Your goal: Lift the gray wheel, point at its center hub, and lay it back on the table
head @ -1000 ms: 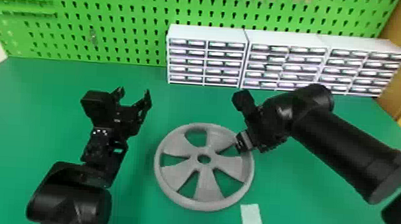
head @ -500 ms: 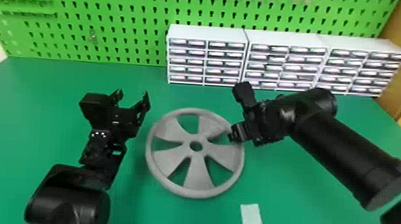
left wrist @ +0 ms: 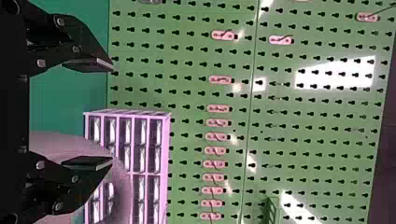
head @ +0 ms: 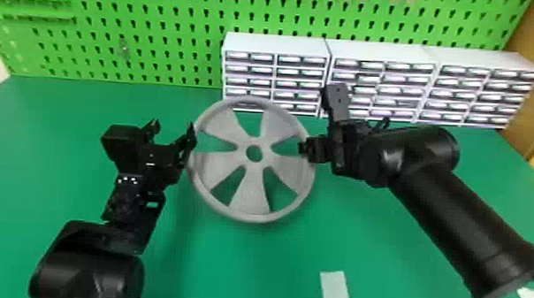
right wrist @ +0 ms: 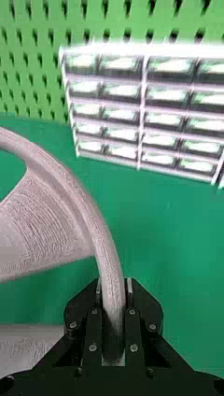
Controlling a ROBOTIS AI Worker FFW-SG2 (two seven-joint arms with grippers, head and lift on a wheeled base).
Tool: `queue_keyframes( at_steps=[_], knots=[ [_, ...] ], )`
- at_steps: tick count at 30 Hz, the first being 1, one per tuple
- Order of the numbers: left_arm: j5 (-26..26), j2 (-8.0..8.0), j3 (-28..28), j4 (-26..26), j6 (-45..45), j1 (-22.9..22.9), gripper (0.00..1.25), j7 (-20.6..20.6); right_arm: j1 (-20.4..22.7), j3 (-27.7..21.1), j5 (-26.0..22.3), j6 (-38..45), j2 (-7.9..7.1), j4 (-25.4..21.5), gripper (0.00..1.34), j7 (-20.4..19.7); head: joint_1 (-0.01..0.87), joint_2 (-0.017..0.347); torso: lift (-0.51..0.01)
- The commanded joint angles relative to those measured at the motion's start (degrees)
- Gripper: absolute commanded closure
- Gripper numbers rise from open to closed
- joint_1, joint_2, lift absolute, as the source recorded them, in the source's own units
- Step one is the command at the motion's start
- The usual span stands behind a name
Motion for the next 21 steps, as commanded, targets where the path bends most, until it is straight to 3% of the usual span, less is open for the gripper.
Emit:
queue_keyframes(
  at_steps=[1,12,21],
  knots=[
    [0.00,0.00,0.10,-0.03,0.01,0.16,0.53,0.00,1.72,-2.17,0.68,-4.30,0.22,-0.86,1.29,0.00,0.692,0.048,-0.096],
    [0.00,0.00,0.01,-0.03,0.01,0.16,0.53,0.00,4.98,-2.26,1.30,-19.77,0.75,-1.39,1.30,-0.09,0.692,0.048,-0.096],
    [0.27,0.00,-0.25,-0.21,0.01,0.16,0.54,0.00,7.26,-2.17,6.75,-25.92,1.27,-4.20,1.30,-2.11,0.692,0.048,-0.096]
  ],
)
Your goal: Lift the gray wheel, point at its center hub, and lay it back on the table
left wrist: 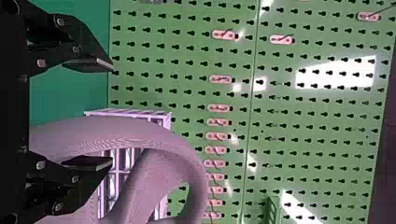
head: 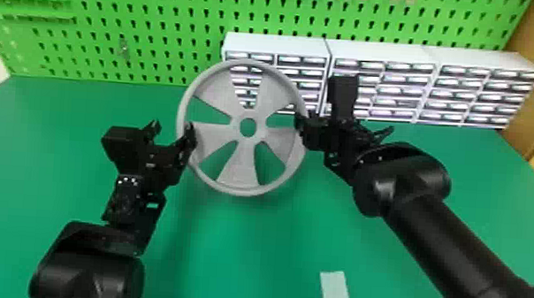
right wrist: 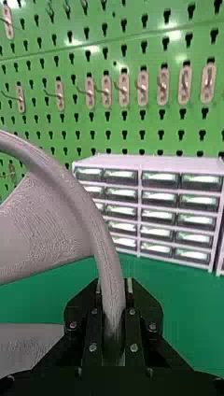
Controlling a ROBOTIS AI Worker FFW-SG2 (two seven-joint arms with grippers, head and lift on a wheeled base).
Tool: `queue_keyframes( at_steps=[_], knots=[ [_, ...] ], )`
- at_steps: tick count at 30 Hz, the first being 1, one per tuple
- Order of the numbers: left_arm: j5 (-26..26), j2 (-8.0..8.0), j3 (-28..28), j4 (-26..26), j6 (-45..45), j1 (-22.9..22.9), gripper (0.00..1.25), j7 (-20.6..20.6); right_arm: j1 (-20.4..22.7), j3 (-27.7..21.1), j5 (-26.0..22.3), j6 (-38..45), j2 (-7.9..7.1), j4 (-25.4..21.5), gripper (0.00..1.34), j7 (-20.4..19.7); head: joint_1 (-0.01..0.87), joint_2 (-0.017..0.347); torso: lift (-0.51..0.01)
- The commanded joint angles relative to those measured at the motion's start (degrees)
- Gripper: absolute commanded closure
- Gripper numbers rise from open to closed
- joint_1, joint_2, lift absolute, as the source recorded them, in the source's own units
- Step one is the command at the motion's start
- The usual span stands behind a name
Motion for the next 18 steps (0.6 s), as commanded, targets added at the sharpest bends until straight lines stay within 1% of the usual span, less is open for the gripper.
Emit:
queue_keyframes(
  at_steps=[1,3,4,7,11,16,18],
  knots=[
    [0.00,0.00,-0.14,-0.43,0.01,-0.01,0.55,0.00,1.37,-0.15,3.24,-1.38,0.40,-2.24,1.30,-1.42,0.692,0.048,-0.096],
    [-0.17,0.00,-0.31,-0.78,0.01,-0.01,0.59,0.00,2.07,-0.15,4.12,-1.21,0.40,-3.73,1.30,-2.83,0.692,0.048,-0.096],
    [-0.26,0.00,-0.23,-0.96,0.01,0.08,0.60,0.00,2.60,0.02,5.17,-1.21,0.40,-4.96,1.31,-4.33,0.692,0.048,-0.096],
    [-0.35,0.00,-0.31,-1.22,-0.17,0.17,0.60,0.00,3.83,0.37,7.37,-1.74,0.49,-7.51,1.31,-7.75,0.692,0.048,-0.096],
    [-0.35,0.00,-0.49,-1.40,-0.17,0.26,0.60,0.18,5.15,0.46,7.72,-3.76,0.75,-8.12,1.31,-9.77,0.692,0.048,-0.096],
    [-0.43,0.00,-0.67,-1.49,-0.17,0.17,0.60,0.35,7.61,0.55,9.39,-6.57,1.02,-10.23,1.31,-15.05,0.692,0.048,-0.096],
    [-0.43,0.00,-0.75,-1.49,-0.17,0.26,0.60,0.44,8.31,0.81,9.74,-8.24,1.02,-10.32,1.31,-16.72,0.692,0.048,-0.096]
  ],
)
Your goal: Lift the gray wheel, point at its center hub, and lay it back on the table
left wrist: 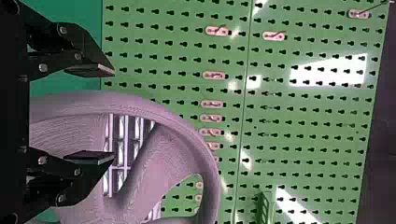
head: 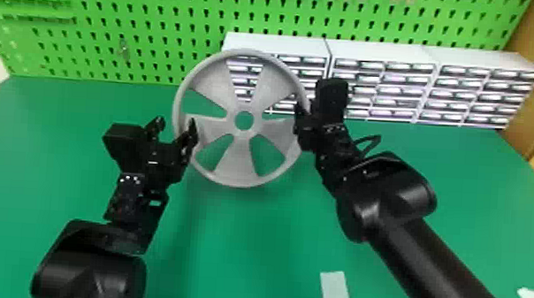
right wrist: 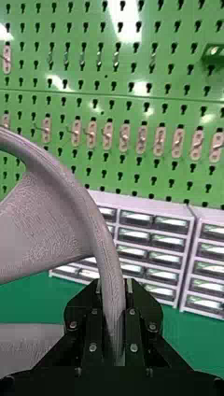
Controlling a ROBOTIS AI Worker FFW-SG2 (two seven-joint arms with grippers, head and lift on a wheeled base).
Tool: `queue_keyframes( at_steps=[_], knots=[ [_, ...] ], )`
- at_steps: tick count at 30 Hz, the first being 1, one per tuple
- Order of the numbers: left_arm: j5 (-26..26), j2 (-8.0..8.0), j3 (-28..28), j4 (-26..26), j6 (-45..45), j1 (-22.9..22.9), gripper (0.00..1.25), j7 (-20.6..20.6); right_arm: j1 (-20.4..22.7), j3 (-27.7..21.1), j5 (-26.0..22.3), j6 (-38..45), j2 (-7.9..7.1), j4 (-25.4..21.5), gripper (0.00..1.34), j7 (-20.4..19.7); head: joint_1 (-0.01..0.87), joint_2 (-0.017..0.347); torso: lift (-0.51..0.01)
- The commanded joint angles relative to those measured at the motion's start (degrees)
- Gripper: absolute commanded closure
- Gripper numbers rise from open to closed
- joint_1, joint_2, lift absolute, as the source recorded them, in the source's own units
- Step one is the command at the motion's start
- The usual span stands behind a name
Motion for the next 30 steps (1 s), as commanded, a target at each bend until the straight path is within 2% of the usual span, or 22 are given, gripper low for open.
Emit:
queue_keyframes(
  at_steps=[1,5,9,12,21,30],
  knots=[
    [-0.04,0.00,-0.13,-0.04,0.00,0.03,0.60,0.08,1.97,0.30,1.13,-3.14,0.28,-0.90,1.31,-2.85,0.692,0.048,-0.096],
    [-0.04,-0.09,-0.31,-0.04,0.00,-0.06,0.60,0.17,3.20,0.04,2.53,-6.13,0.54,-0.90,1.31,-5.67,0.692,0.048,-0.096],
    [-0.04,-0.09,-0.57,-0.04,-0.09,-0.24,0.60,0.17,3.81,-0.84,5.00,-9.12,0.72,-0.81,1.31,-6.63,0.692,0.048,-0.096],
    [-0.04,0.00,-0.83,-0.04,-0.09,-0.41,0.60,0.35,4.25,-1.72,7.72,-12.19,1.25,-0.37,1.31,-7.60,0.692,0.048,-0.096],
    [0.22,-0.09,-1.36,-0.04,-0.88,-0.50,0.60,0.96,5.22,-3.48,16.33,-20.72,1.51,1.04,1.31,-10.50,0.692,0.048,-0.096],
    [0.22,-0.09,-2.59,0.04,-0.97,-1.12,0.60,1.75,5.04,-3.13,17.65,-29.86,2.56,6.31,1.31,-18.94,0.692,0.048,-0.096]
  ],
)
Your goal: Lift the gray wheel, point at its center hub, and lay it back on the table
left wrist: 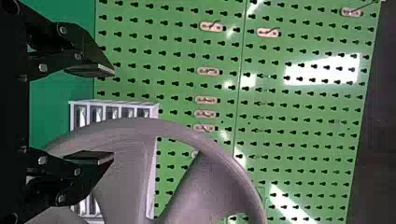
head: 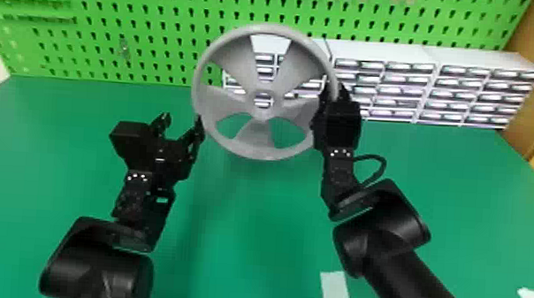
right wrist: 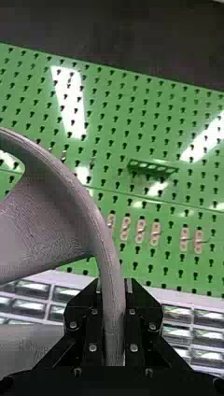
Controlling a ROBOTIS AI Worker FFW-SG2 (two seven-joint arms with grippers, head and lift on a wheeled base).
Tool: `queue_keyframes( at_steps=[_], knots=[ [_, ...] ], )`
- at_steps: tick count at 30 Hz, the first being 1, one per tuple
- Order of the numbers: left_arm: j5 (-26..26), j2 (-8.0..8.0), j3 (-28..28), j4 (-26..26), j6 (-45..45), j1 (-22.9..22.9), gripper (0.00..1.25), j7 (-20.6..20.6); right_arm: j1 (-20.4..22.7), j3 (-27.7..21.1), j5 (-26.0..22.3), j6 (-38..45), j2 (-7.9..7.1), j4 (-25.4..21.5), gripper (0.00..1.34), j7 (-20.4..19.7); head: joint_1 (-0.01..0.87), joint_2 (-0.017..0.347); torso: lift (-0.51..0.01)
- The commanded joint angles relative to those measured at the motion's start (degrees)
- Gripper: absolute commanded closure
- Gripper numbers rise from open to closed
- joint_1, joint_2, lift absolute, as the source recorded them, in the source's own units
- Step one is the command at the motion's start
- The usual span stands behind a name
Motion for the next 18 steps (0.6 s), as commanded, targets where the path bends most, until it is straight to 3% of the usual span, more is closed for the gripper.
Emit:
queue_keyframes(
  at_steps=[1,8,18],
  knots=[
    [-0.05,-0.05,-0.80,0.00,-0.01,-0.43,0.60,0.25,-0.14,0.18,1.06,-4.63,0.25,2.28,1.31,-2.99,0.692,0.048,-0.096],
    [0.30,-0.05,-0.98,0.00,-0.62,-0.26,0.60,0.25,-0.31,-1.66,5.63,-8.76,0.42,4.39,1.31,-5.63,0.692,0.048,-0.096],
    [0.74,-0.22,-1.24,0.00,-1.24,0.09,0.60,0.25,-0.40,-2.45,7.39,-9.91,0.33,4.92,1.31,-7.56,0.692,0.048,-0.096]
  ],
)
